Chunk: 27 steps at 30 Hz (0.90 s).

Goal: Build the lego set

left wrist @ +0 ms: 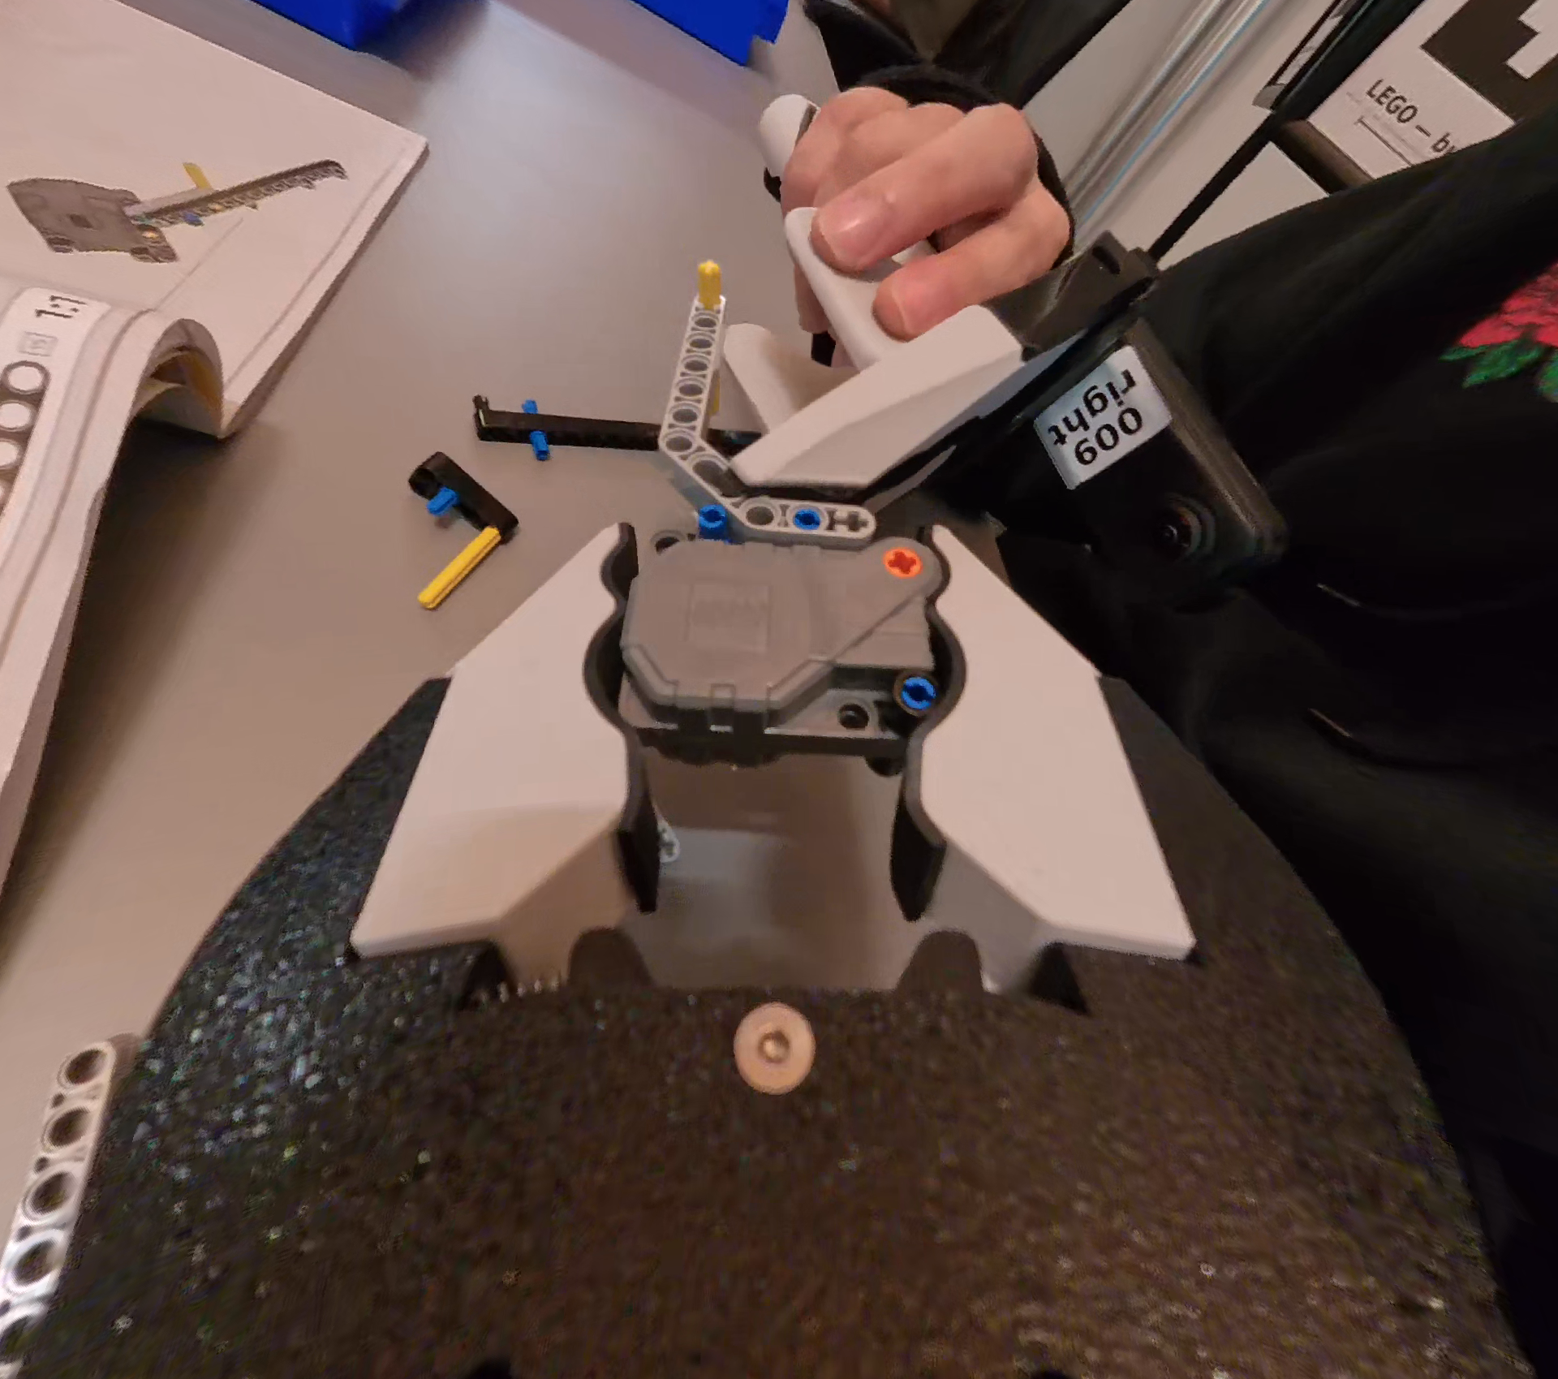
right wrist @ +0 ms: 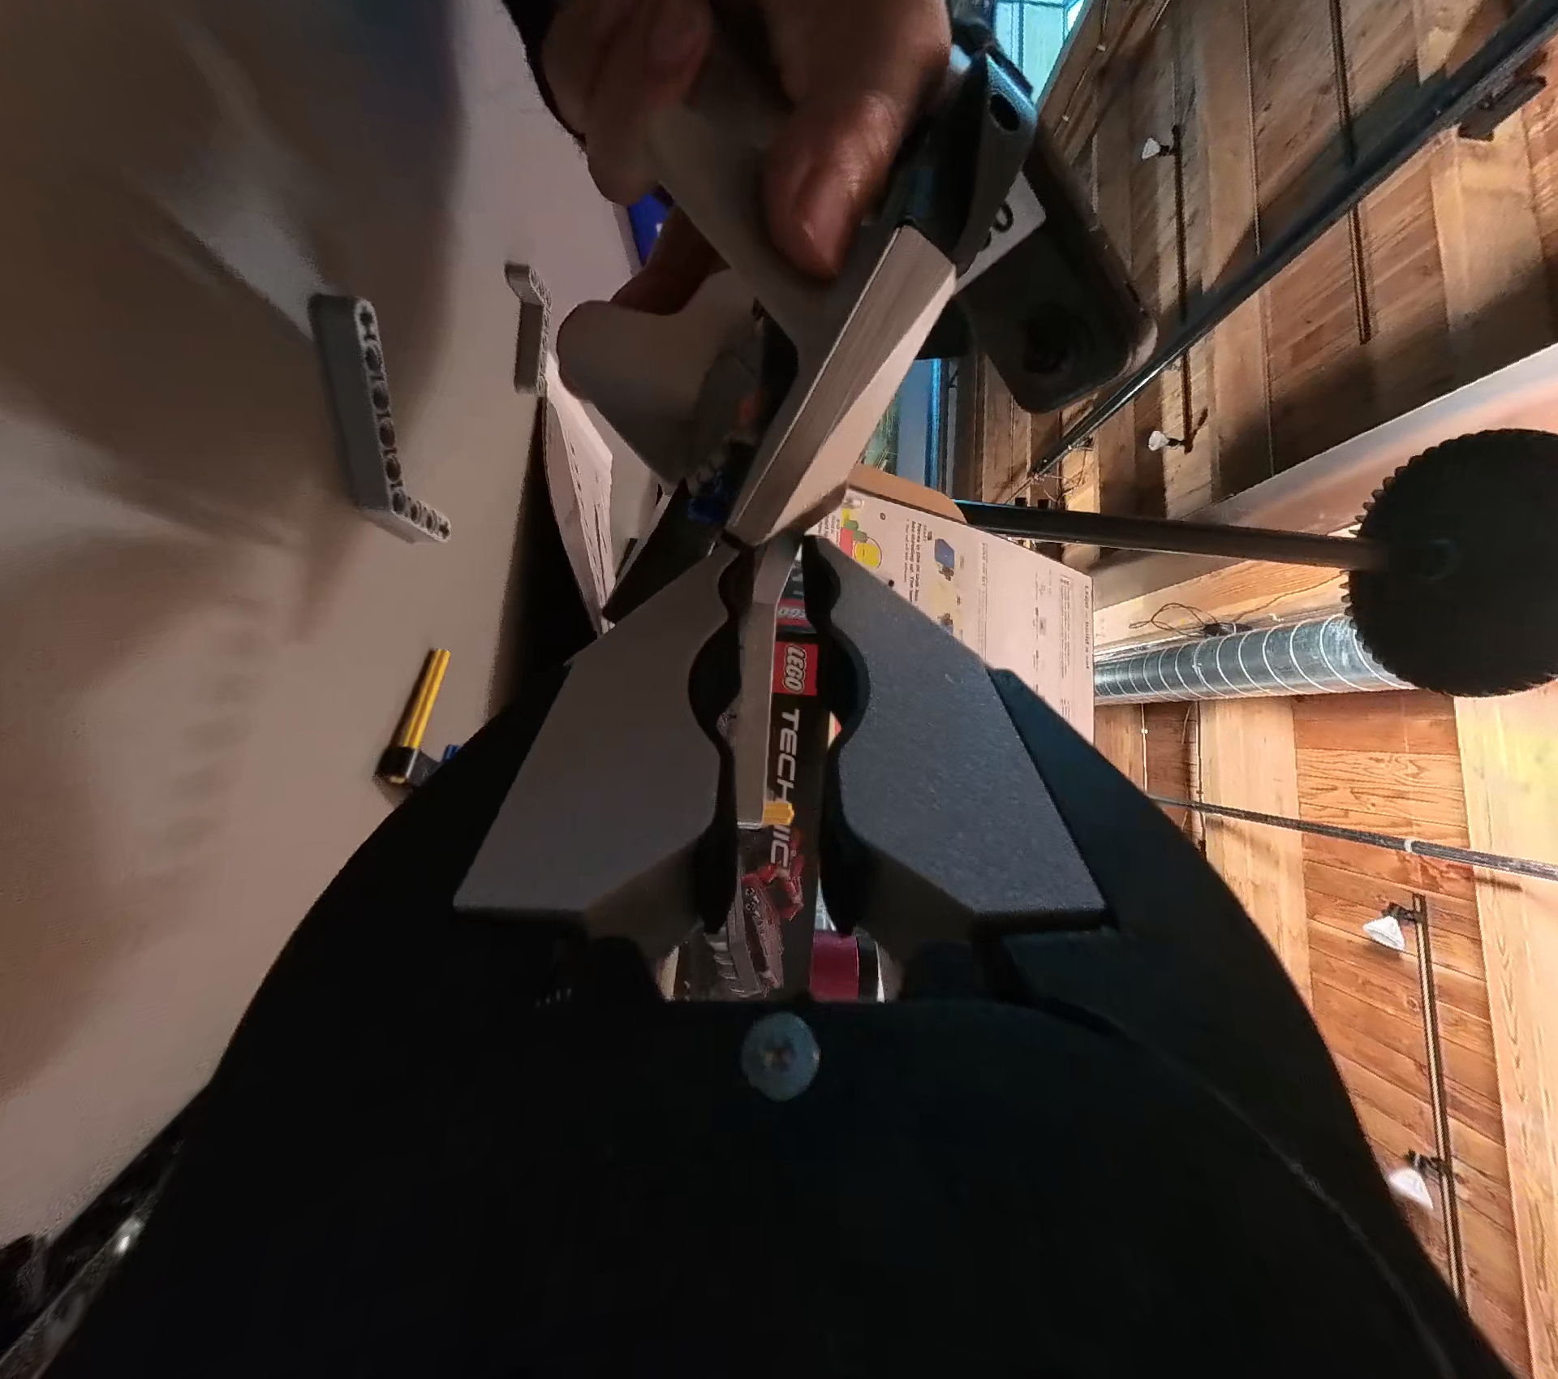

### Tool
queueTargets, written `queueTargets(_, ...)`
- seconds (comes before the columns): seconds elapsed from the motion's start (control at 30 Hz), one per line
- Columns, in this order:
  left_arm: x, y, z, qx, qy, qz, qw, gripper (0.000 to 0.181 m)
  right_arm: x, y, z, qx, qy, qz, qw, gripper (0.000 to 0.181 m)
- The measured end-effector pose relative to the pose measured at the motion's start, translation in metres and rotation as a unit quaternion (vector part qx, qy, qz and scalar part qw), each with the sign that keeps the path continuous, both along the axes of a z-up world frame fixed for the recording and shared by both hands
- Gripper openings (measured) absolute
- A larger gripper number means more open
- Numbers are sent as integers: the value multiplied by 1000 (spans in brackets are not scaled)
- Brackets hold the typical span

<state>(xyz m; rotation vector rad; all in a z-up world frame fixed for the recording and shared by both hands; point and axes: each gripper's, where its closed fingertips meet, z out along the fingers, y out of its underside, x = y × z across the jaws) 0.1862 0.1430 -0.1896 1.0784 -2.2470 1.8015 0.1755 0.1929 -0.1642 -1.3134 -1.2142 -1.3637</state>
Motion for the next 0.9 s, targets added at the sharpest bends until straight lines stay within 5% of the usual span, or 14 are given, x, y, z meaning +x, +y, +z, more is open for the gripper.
queueTargets(0.53, -17, -11, -23, 45, 41, -57, 996, 64, -15, -11, -14, 6, 31, -18, 999, 7)
queueTargets(0.9, 17, -7, -1, 11, -35, 44, 998, 72, 16, -15, -3, 48, 68, -95, 992, 4)
